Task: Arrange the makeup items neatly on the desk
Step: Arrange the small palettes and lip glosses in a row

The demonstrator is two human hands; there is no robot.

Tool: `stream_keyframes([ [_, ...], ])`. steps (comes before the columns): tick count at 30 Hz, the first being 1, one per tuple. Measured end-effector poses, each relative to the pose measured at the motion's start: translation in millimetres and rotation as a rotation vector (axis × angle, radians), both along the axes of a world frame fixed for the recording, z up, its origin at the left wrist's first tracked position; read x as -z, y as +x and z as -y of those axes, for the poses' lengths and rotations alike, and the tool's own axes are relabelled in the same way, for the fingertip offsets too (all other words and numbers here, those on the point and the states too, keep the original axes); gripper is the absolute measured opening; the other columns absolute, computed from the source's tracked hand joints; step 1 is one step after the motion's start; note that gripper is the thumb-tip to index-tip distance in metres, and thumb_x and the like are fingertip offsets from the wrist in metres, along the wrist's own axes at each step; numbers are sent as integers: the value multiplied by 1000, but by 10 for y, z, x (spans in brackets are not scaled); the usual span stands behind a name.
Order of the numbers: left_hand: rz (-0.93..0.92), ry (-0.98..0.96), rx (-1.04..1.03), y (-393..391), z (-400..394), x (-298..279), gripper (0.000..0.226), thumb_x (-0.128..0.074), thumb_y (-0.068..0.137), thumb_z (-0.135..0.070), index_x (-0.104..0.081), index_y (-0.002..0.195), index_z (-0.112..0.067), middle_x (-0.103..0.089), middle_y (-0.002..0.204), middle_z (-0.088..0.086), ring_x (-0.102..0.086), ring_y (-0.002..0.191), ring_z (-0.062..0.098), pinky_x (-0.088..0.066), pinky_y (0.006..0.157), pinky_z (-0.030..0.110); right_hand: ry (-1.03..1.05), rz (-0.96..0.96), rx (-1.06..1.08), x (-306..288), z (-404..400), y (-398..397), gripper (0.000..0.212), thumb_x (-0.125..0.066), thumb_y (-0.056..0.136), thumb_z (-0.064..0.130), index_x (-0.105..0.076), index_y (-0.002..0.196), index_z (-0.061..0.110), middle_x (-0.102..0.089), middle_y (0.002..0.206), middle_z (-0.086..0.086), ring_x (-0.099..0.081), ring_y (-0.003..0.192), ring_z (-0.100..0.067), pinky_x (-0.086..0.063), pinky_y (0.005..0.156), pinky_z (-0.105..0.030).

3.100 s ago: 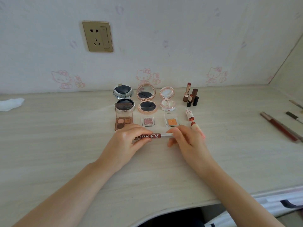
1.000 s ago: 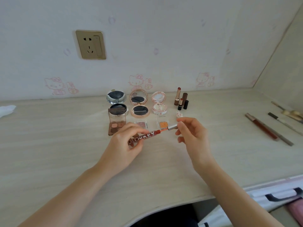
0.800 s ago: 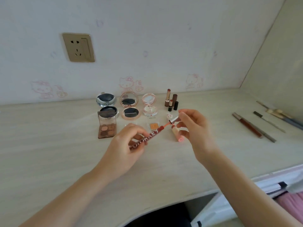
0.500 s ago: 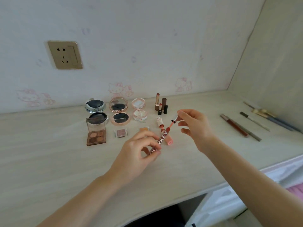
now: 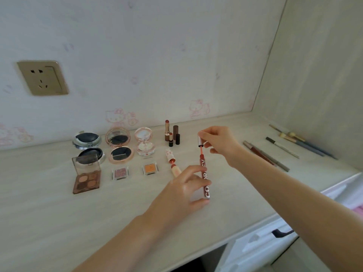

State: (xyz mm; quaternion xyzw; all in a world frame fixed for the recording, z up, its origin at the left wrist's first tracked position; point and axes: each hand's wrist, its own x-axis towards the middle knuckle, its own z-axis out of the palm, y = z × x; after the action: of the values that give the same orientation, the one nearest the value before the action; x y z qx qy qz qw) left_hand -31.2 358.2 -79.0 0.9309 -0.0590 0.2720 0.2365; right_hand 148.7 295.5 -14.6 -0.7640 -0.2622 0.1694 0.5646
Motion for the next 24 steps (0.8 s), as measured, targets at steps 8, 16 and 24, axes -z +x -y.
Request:
stream_keyframes([
  [8, 137, 293, -138, 166, 31, 81, 27, -75, 74, -33, -70, 96, -19, -63, 115, -1, -55, 116, 16, -45, 91, 30, -111, 30, -28, 91, -125, 181, 10, -66, 85, 29, -68, 81, 21, -68, 66, 11, -60, 63, -7, -46, 53, -20],
  [16, 55, 271, -176, 147, 51, 94, 27, -70, 76, -31, -67, 98, -16, -63, 111, 2, -57, 108, 19, -42, 96, 27, -232, 127, -107, 220, -231, 196, 12, -67, 85, 29, -69, 81, 17, -68, 66, 10, -57, 62, -7, -43, 51, -18],
  [24, 14, 200, -163, 143, 19, 89, 23, -71, 79, -30, -69, 92, -11, -63, 100, 1, -57, 100, 19, -43, 90, 23, -282, 126, -159, 315, -408, 190, 13, -66, 86, 27, -68, 76, 19, -67, 65, 9, -57, 62, -7, -43, 52, -19],
])
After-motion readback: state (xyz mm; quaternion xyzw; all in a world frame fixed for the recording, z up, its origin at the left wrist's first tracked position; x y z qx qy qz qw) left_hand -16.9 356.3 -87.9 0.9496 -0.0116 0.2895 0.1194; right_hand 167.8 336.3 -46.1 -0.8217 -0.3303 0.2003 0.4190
